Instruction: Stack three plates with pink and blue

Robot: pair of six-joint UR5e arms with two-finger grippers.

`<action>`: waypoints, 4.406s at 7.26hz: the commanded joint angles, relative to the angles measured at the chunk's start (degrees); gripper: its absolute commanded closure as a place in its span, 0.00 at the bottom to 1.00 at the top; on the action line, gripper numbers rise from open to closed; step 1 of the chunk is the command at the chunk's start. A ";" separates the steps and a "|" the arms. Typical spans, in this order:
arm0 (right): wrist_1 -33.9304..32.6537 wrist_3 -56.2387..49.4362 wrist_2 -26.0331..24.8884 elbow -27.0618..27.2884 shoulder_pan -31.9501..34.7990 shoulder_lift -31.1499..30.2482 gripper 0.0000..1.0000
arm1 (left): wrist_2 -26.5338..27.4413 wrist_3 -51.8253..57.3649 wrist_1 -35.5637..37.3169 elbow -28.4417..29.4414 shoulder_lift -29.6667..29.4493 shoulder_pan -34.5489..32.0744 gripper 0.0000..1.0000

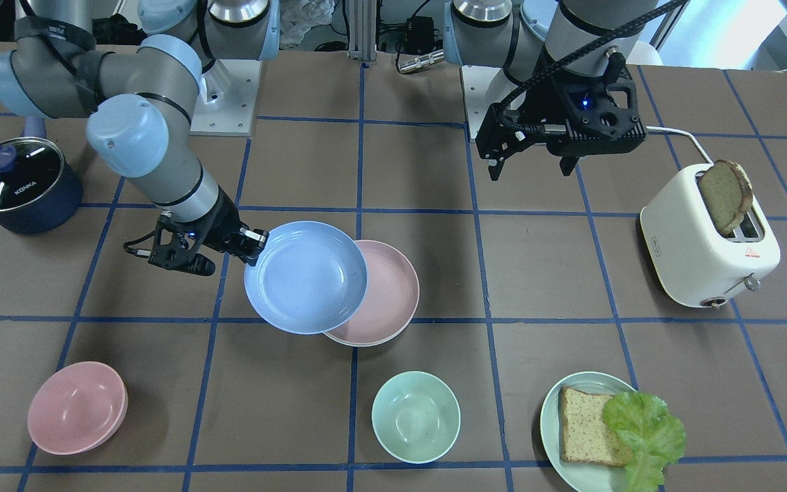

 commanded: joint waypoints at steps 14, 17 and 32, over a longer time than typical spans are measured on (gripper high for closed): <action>-9.22 11.34 0.11 -2.71 8.75 6.74 0.00 | -0.04 -0.19 0.01 0.00 0.01 0.09 0.00; -8.69 9.59 -0.24 -7.29 7.96 4.99 0.00 | -0.13 -0.19 0.01 0.00 0.10 0.09 0.00; 38.60 -21.29 -7.89 -28.74 -5.32 -11.46 0.00 | -0.13 -0.28 0.01 -0.09 0.10 0.09 0.00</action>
